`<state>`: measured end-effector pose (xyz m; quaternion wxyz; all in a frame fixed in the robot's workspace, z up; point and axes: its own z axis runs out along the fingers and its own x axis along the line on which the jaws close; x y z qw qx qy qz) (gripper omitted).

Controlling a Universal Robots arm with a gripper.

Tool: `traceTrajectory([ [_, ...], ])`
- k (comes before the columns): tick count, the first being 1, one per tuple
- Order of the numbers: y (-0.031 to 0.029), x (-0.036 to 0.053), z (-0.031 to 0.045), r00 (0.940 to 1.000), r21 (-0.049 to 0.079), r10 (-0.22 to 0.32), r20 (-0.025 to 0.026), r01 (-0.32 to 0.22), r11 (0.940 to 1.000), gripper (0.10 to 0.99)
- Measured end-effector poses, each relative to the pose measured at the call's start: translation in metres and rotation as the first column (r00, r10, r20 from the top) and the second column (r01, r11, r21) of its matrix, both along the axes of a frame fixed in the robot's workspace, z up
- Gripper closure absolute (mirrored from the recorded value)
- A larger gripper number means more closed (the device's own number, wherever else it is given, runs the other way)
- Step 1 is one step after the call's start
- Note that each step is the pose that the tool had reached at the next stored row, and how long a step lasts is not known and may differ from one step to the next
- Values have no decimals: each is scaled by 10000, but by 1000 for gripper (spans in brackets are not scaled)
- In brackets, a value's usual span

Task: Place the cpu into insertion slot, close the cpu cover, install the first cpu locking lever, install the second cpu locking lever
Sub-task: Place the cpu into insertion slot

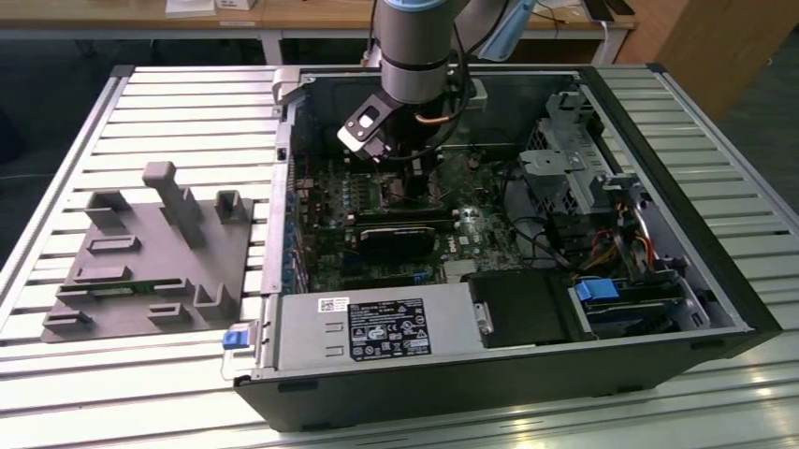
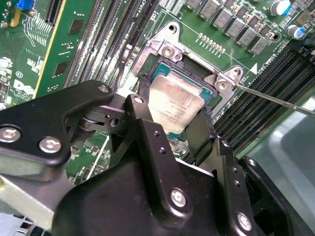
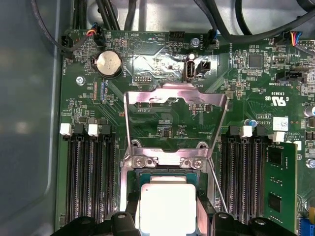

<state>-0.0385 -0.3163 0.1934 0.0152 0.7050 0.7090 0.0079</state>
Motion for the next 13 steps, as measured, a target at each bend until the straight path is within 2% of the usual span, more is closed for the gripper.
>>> traceTrajectory([
  [6, 1, 0, -1, 10000, 0, 0, 2, 0, 10000, 537],
  [7, 0, 0, -1, 10000, 0, 0, 2, 0, 10000, 475],
  [13, 0, 0, -1, 10000, -3, 0, 1, 0, 10000, 475],
])
